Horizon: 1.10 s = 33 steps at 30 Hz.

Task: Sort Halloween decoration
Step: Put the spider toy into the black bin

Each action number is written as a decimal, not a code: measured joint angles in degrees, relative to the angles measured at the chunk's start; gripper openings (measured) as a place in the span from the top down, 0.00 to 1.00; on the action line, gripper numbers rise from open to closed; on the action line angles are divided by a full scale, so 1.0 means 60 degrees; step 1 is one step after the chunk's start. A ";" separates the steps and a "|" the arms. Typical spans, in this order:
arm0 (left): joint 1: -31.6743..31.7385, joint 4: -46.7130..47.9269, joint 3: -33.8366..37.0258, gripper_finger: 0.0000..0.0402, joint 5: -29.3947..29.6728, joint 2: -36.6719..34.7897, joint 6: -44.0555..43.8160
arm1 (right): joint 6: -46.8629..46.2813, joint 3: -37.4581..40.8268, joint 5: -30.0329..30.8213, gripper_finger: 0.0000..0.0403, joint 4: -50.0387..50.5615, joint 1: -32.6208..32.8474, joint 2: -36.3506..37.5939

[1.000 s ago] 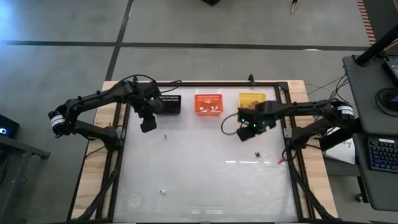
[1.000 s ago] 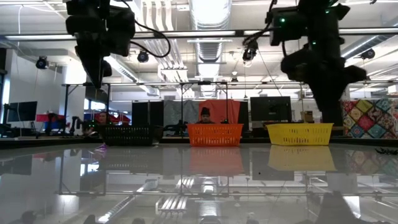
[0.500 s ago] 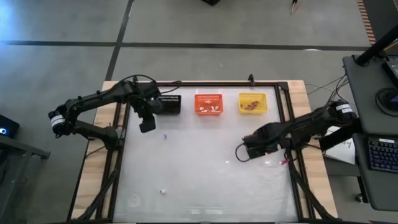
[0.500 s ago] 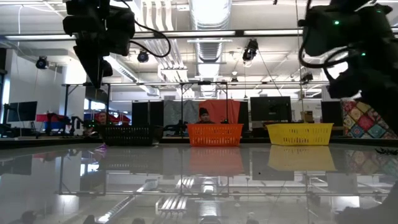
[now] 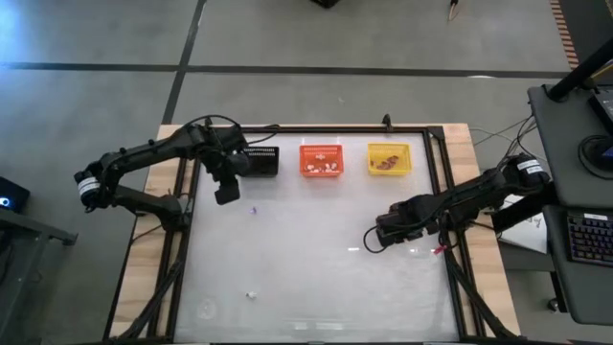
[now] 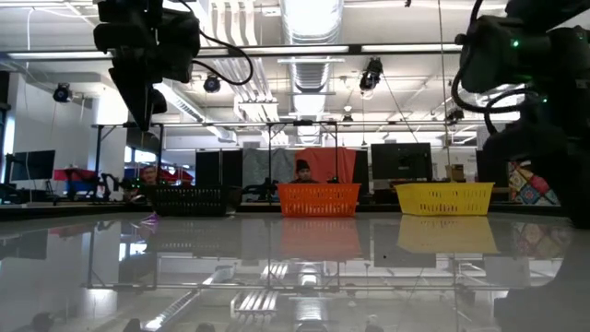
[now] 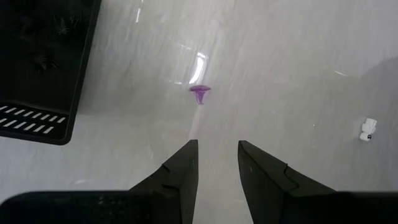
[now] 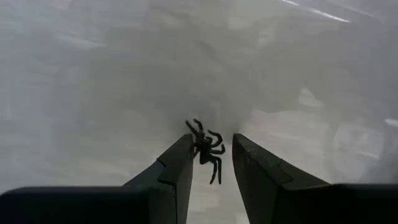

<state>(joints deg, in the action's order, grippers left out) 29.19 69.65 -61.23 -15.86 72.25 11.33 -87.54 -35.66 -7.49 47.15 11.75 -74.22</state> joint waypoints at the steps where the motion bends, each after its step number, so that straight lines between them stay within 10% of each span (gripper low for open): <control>1: 0.0000 -0.0003 0.0000 0.76 0.0000 0.0000 0.0000 | -0.0011 0.0071 -0.0007 0.74 -0.0125 0.0000 0.0005; 22: 0.0000 -0.0004 0.0000 0.76 0.0004 -0.0004 0.0024 | 0.0270 -0.0110 0.0120 0.97 -0.0947 -0.0004 0.0011; 33: 0.0011 -0.0097 0.0000 0.76 0.0011 -0.0004 0.0655 | 0.1843 -0.1801 0.1821 0.98 -0.1678 -0.0995 0.0018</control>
<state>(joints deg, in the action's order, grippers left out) 29.26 69.07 -61.23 -15.79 72.23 15.26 -76.48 -46.46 3.44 37.08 5.78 -74.11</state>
